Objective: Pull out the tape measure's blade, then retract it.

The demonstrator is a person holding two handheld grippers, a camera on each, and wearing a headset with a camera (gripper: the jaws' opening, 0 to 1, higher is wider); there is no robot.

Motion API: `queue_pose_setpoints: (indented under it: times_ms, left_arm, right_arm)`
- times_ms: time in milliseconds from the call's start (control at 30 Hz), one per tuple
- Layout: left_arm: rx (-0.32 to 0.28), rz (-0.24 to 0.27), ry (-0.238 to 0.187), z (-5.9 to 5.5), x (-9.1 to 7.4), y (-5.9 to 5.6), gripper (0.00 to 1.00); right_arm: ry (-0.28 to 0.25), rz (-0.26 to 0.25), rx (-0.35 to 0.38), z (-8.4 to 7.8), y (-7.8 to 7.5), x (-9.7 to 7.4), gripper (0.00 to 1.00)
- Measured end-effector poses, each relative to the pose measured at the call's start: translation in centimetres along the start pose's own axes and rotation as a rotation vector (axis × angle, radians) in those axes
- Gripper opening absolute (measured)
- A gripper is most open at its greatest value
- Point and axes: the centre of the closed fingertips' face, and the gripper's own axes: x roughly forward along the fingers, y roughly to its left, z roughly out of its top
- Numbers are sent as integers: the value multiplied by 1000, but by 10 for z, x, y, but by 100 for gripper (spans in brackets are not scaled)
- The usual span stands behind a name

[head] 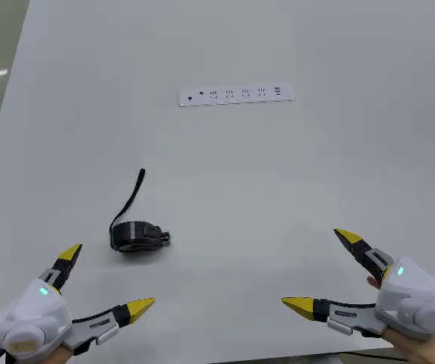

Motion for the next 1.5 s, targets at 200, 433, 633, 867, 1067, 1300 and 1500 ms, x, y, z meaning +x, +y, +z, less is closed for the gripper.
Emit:
queue_pose_setpoints:
  times_ms: [200, 433, 633, 867, 1067, 1300, 1500]
  left_arm:
    - [-9, -1, -7, 3, 0, 0, 100]
    - [-9, 1, -5, 4, 0, 1, 100]
    - [-7, 2, -5, 5, -1, 1, 100]
    - [3, -4, 3, 4, 0, 1, 100]
    - [17, -15, 11, 5, 0, 0, 100]
    - [36, -25, 21, 4, 0, 4, 98]
    - [50, -36, 30, 4, 2, 7, 97]
  right_arm:
    - [-5, -17, 20, 0, -5, 1, 100]
    - [-13, -19, 17, 0, -5, 1, 100]
    - [-12, -17, 16, -1, -5, 1, 100]
    - [-7, -14, 8, -1, -5, 2, 99]
    - [-4, -11, -1, -1, -6, 2, 98]
    - [9, 2, -17, -2, -7, 3, 96]
    - [19, 20, -36, -1, -6, 6, 94]
